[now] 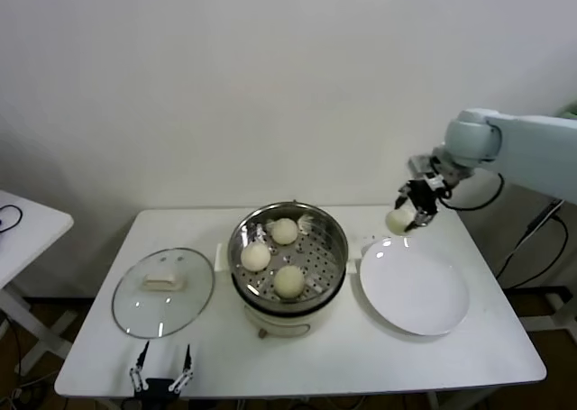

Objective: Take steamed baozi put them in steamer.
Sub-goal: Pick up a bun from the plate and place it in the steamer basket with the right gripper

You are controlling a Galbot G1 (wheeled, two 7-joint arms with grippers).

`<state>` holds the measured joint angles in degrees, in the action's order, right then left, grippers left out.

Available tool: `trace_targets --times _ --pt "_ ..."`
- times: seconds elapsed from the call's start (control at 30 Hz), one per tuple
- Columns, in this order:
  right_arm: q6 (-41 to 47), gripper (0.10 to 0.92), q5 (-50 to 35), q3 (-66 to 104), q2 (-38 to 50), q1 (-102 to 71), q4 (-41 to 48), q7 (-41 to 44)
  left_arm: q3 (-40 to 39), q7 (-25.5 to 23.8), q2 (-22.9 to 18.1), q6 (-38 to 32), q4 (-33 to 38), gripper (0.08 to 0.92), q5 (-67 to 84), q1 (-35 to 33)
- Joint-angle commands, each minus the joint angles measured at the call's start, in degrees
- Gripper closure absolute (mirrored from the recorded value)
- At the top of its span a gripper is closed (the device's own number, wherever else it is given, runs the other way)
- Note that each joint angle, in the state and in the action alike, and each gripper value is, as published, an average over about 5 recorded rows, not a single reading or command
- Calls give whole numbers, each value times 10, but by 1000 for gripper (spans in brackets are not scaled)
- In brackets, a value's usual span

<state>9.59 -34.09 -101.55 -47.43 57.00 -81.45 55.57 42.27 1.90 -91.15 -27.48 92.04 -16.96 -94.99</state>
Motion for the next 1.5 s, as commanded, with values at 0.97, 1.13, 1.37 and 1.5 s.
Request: trace_targets --times 0.97,1.13,1.37,1.5 --pt "84 431 21 102 -167 -184 26 -80 3 2 1 -5 -9 177 2 6" --pt "83 431 25 101 -170 -186 30 -79 4 2 2 -5 -9 177 2 7" --pt "81 423 29 103 -173 -184 30 -83 4 2 2 -4 -8 177 3 10" --pt "75 352 35 98 -171 -173 29 -83 4 2 2 -4 -7 177 3 10"
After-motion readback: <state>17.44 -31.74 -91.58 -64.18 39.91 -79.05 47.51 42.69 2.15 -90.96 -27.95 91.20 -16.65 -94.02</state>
